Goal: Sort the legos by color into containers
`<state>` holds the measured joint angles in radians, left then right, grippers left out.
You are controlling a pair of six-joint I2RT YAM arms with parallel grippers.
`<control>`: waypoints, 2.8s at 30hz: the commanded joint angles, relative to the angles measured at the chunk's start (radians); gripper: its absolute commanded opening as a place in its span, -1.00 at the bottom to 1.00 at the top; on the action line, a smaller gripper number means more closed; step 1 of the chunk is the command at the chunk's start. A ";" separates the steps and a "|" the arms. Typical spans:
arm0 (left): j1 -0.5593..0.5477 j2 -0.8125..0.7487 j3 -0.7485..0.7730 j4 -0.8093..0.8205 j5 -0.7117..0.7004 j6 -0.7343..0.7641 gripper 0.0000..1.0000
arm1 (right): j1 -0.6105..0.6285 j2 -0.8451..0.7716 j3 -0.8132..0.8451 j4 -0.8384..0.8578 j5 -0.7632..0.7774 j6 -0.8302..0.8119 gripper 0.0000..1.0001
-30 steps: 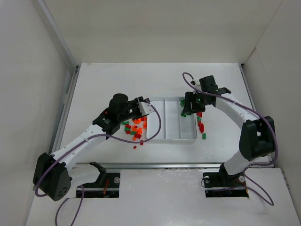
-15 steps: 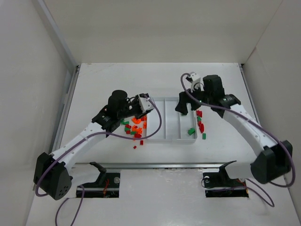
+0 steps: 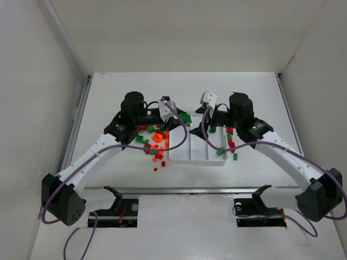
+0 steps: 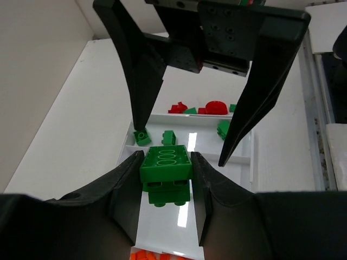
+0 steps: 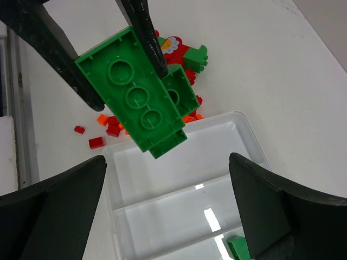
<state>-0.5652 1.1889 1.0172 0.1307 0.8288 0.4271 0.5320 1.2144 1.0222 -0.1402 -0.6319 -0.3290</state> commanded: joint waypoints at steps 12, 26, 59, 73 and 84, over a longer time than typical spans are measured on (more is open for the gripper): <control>0.007 0.029 0.078 -0.016 0.156 0.042 -1.00 | 0.034 0.080 0.121 0.110 -0.104 -0.104 0.95; 0.007 0.029 0.078 -0.016 0.156 0.052 -1.00 | 0.043 0.129 0.141 0.090 -0.187 -0.104 -0.42; 0.007 0.015 0.075 -0.358 0.013 0.407 0.19 | 0.043 0.100 0.170 -0.010 -0.198 -0.166 -1.00; 0.016 0.034 0.075 -0.240 0.013 0.306 0.18 | 0.043 0.139 0.220 -0.110 -0.207 -0.219 -1.00; 0.016 0.025 0.055 -0.184 0.044 0.239 -0.14 | 0.043 0.157 0.220 -0.101 -0.207 -0.219 -1.00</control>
<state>-0.5541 1.2289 1.0595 -0.1043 0.8394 0.6868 0.5701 1.3655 1.1976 -0.2577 -0.8024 -0.5289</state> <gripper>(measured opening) 0.450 0.596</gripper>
